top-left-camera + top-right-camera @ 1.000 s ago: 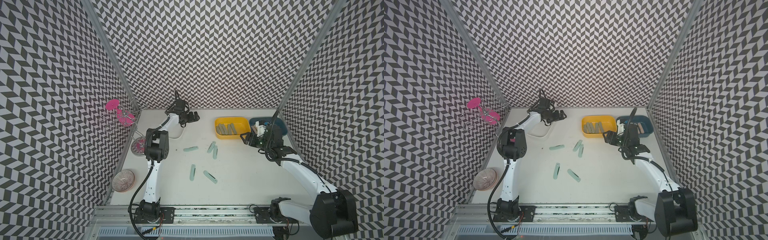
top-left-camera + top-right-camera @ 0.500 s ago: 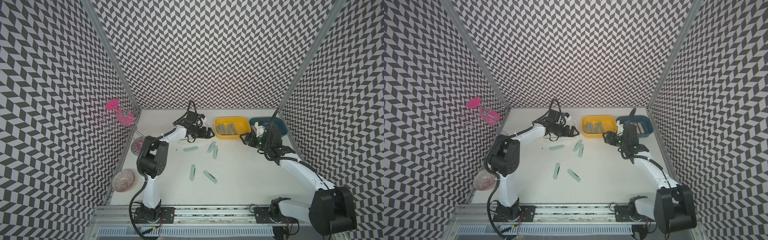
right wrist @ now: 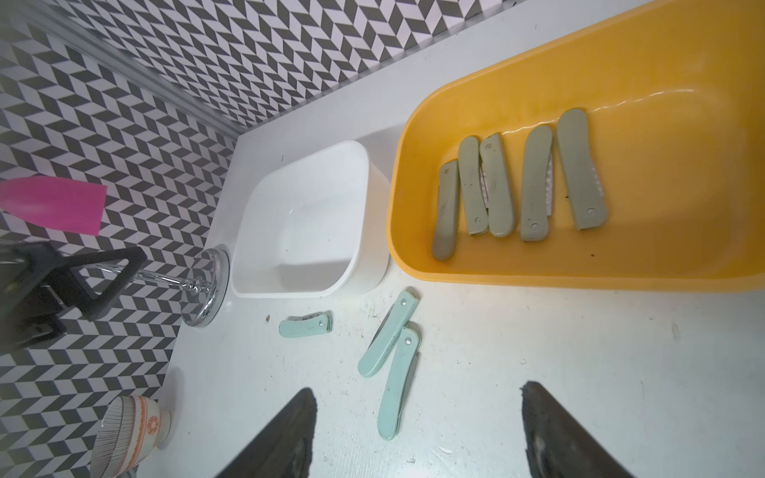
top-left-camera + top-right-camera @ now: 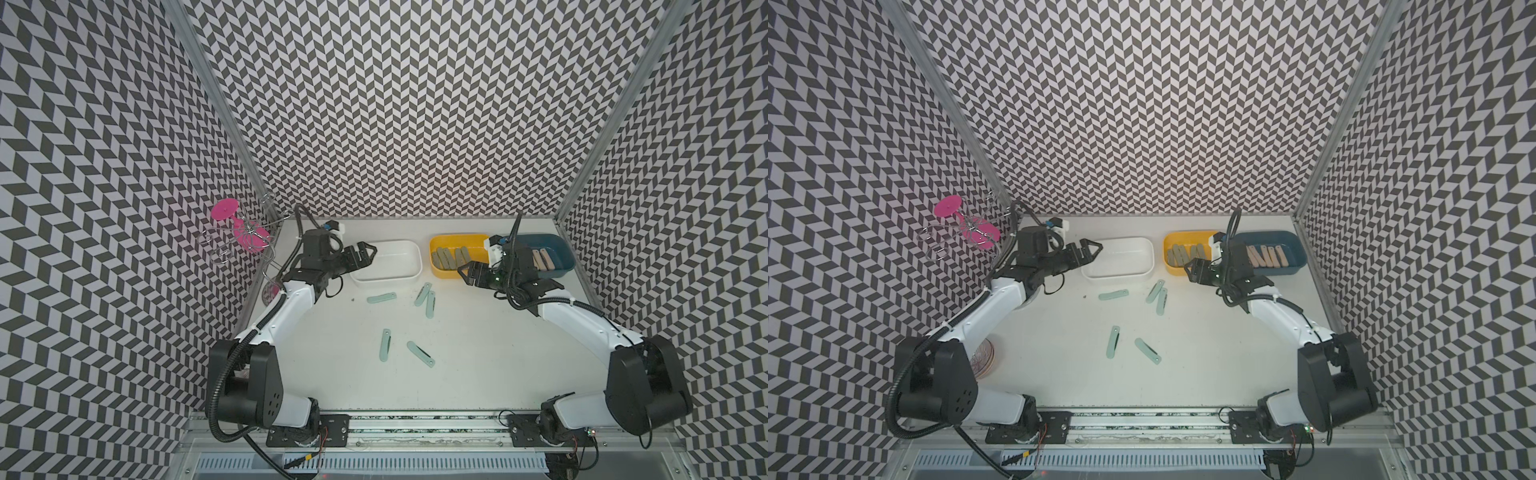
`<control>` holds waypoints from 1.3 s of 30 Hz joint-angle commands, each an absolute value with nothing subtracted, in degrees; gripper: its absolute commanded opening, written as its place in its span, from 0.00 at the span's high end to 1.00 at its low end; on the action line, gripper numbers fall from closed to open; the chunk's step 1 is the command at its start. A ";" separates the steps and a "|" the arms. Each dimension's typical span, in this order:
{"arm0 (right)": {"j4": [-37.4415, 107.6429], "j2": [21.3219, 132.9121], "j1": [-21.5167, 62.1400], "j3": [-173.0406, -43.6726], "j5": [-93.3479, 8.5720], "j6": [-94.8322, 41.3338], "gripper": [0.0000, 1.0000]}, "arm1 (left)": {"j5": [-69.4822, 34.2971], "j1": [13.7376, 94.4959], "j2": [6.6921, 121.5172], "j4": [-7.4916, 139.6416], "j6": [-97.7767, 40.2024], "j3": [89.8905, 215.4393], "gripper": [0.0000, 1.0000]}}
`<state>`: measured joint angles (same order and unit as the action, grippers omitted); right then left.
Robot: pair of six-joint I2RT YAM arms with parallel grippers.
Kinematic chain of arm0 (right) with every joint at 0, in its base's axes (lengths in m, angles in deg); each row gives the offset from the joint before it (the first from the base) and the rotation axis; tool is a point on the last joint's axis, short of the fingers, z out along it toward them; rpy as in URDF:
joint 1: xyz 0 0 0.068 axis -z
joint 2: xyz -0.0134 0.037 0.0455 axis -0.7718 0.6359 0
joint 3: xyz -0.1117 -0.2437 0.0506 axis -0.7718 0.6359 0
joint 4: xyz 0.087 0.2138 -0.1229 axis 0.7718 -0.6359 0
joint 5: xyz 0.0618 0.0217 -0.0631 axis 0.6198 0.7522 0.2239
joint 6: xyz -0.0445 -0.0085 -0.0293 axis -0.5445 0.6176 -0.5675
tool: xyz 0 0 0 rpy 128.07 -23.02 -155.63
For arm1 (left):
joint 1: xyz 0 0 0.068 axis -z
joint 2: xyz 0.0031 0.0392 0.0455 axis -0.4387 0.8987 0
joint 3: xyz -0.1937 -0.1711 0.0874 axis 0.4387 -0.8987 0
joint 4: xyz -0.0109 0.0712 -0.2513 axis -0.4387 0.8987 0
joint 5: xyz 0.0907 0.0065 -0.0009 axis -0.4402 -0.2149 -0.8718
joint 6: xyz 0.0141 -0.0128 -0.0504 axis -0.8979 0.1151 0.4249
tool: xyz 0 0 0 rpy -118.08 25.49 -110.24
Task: Place the fruit knives into the storage box by color
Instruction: Move the storage box to the center of the board.
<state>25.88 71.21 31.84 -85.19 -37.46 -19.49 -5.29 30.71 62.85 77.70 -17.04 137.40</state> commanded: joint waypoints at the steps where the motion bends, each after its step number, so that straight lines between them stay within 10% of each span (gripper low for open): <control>1: 28.77 72.68 29.60 -86.33 -39.67 -18.93 0.24 | -6.38 27.40 65.16 76.54 -15.17 135.27 0.00; 25: 28.68 76.13 18.02 -78.45 -49.67 -19.30 0.29 | 0.04 34.68 82.07 70.83 -14.43 142.65 0.00; 39: 25.35 89.50 10.29 -89.04 -57.36 -18.74 0.32 | -4.53 33.89 73.35 71.48 -11.31 136.87 0.00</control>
